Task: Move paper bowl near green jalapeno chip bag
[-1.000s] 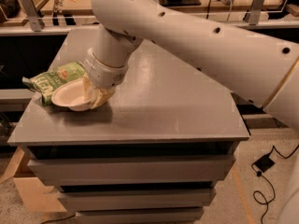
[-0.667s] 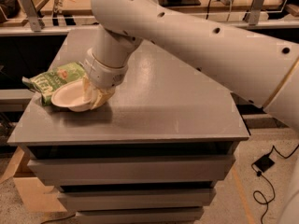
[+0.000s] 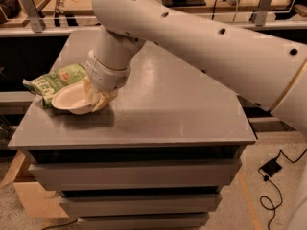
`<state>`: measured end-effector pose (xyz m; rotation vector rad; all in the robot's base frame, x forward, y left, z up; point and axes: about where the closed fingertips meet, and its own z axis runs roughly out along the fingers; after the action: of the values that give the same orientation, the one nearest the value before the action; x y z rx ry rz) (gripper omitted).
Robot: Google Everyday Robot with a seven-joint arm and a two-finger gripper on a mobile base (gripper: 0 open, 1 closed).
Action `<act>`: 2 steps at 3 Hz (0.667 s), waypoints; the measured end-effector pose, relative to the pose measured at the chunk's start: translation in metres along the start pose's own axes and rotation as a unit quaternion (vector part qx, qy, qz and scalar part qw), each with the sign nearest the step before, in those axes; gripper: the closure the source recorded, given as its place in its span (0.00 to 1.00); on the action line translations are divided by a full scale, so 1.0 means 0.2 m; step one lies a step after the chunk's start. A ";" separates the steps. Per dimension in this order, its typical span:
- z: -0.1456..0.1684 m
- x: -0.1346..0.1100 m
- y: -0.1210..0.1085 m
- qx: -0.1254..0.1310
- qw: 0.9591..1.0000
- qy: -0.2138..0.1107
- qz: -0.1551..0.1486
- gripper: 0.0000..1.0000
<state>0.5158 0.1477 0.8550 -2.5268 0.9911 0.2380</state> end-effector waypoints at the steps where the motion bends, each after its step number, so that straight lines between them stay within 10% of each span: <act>1: 0.00 -0.01 0.00 0.000 1.000 0.000 -0.001 0.12; 2: 0.00 -0.01 0.00 -0.001 1.000 0.000 -0.002 0.00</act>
Offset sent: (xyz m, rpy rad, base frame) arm -0.0009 0.0006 0.0001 -0.0007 -0.0007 0.0019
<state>0.5140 0.1489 0.8552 -2.5300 0.9864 0.2366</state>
